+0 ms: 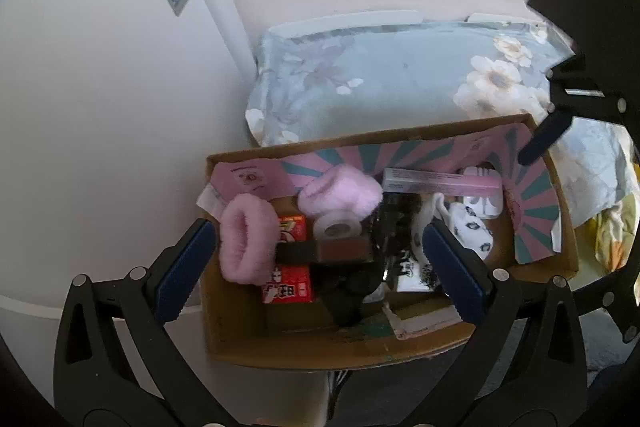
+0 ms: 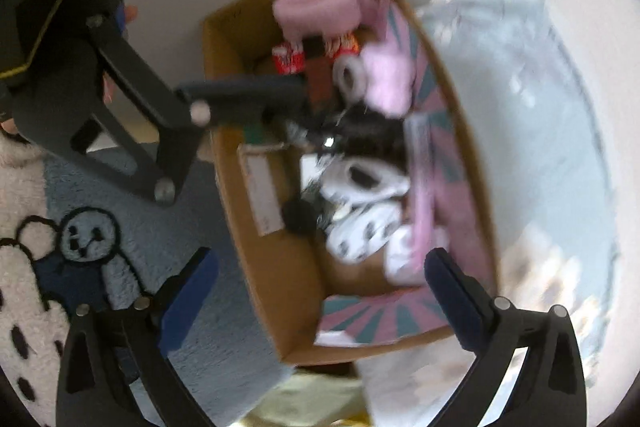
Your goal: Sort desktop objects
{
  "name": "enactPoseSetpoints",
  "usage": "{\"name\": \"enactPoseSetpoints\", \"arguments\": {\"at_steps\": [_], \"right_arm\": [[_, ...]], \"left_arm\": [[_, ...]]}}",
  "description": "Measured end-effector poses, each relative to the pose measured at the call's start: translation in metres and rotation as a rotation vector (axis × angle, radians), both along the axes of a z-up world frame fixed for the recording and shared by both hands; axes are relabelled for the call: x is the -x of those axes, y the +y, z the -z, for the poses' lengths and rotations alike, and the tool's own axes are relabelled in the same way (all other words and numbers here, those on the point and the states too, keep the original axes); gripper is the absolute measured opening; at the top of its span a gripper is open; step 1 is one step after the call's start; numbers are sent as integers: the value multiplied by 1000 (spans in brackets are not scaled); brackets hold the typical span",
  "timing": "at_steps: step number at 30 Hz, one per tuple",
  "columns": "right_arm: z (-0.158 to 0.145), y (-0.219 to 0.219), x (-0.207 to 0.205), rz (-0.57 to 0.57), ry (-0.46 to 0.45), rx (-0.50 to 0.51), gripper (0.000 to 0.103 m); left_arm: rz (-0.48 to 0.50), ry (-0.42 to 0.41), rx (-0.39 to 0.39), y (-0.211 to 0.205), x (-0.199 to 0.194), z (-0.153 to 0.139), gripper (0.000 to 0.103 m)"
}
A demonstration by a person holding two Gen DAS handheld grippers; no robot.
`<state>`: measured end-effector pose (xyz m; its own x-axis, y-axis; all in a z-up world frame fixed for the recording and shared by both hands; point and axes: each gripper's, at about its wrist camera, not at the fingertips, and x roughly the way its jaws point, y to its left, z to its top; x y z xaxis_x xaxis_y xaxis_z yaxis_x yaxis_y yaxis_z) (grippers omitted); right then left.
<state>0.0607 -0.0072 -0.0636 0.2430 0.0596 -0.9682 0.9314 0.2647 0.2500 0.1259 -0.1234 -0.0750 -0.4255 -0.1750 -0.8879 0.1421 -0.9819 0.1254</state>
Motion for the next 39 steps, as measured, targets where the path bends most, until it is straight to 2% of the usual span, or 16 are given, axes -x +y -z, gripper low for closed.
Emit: {"name": "enactPoseSetpoints", "arguments": {"at_steps": [4, 8, 12, 14, 18, 22, 29, 32, 39], "right_arm": [[7, 5, 1, -5, 84, 23, 102], [2, 7, 8, 59, 60, 46, 102], [-9, 8, 14, 135, 101, 79, 102], [-21, 10, 20, 205, 129, 97, 102], [-51, 17, 38, 431, 150, 154, 102], [-84, 32, 52, 645, 221, 267, 102], [-121, 61, 78, 997, 249, 425, 102], [-132, 74, 85, 1112, 290, 469, 102], [-134, 96, 98, 1252, 410, 494, 102]], "left_arm": [[1, 5, -11, 0, -1, -4, 103], [2, 3, -7, 2, 1, -5, 103], [6, 22, -10, 2, 5, -14, 103], [3, 44, -1, 2, 10, -25, 103], [-22, 114, -10, -3, 21, -53, 103], [-61, 197, -69, -8, 34, -85, 103], [-96, 289, -65, 0, 50, -126, 103], [-94, 314, -51, 6, 53, -137, 103], [-109, 365, -17, 14, 54, -150, 103]]}}
